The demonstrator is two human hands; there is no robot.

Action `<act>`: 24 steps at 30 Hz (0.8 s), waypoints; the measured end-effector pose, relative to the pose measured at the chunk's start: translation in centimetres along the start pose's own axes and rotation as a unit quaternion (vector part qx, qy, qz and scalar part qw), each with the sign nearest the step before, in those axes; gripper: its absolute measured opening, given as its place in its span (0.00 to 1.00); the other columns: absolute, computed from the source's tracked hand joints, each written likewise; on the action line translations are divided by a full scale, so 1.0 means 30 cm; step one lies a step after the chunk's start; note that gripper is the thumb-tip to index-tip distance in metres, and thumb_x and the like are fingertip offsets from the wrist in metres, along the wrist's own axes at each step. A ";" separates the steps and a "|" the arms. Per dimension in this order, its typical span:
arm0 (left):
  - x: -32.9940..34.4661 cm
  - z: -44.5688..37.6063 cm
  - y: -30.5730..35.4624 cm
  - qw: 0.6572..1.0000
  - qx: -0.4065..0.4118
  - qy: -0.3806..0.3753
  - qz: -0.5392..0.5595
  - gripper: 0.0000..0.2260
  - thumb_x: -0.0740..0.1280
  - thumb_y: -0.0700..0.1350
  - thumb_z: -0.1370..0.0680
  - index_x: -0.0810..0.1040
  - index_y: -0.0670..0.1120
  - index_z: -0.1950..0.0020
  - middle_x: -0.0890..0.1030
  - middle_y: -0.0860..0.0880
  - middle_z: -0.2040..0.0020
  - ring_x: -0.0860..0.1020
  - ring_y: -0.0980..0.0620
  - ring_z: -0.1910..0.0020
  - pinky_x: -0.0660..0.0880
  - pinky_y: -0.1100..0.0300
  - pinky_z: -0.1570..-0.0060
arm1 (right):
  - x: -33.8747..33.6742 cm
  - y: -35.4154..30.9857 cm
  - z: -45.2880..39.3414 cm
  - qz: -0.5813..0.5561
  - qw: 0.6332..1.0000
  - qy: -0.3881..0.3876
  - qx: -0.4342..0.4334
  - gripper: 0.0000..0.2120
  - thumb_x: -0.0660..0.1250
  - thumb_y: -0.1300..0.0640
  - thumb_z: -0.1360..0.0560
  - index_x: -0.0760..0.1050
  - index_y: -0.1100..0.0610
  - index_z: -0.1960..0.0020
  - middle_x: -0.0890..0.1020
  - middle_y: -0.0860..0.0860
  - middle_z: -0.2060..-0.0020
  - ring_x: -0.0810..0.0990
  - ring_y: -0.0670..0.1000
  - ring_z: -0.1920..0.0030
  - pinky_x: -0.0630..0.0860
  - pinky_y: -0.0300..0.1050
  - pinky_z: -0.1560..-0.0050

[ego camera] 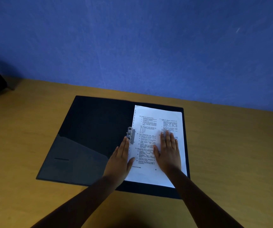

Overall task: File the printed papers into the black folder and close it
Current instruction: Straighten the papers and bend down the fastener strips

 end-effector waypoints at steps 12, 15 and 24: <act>-0.158 -0.157 -0.063 0.882 -0.295 0.109 0.351 0.08 0.63 0.40 0.23 0.81 0.42 0.48 0.84 0.44 0.51 0.80 0.52 0.55 0.75 0.64 0.55 | 0.003 0.005 0.001 -0.007 1.000 -0.007 0.002 0.32 0.45 0.41 0.21 0.38 0.55 0.24 0.43 0.55 0.23 0.38 0.53 0.24 0.37 0.47 0.25; -0.135 -0.153 -0.069 0.802 -0.353 0.051 0.480 0.06 0.67 0.42 0.24 0.80 0.41 0.50 0.82 0.47 0.57 0.80 0.54 0.61 0.79 0.58 0.57 | 0.003 0.003 -0.003 -0.009 1.000 -0.004 0.002 0.32 0.45 0.41 0.21 0.38 0.55 0.24 0.44 0.55 0.23 0.39 0.54 0.23 0.37 0.47 0.25; -0.110 -0.149 -0.059 0.792 -0.360 -0.079 0.487 0.02 0.67 0.46 0.24 0.75 0.50 0.55 0.78 0.51 0.59 0.72 0.56 0.68 0.67 0.63 0.69 | 0.003 0.007 -0.001 -0.004 1.000 -0.002 0.004 0.32 0.44 0.40 0.21 0.38 0.55 0.24 0.44 0.55 0.23 0.39 0.53 0.23 0.37 0.47 0.25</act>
Point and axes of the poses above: each hand's wrist, its own z-axis away from the middle knuckle, its own x-axis out of the palm, y = z × x, the point moved 6 cm from there along -z, towards the middle knuckle
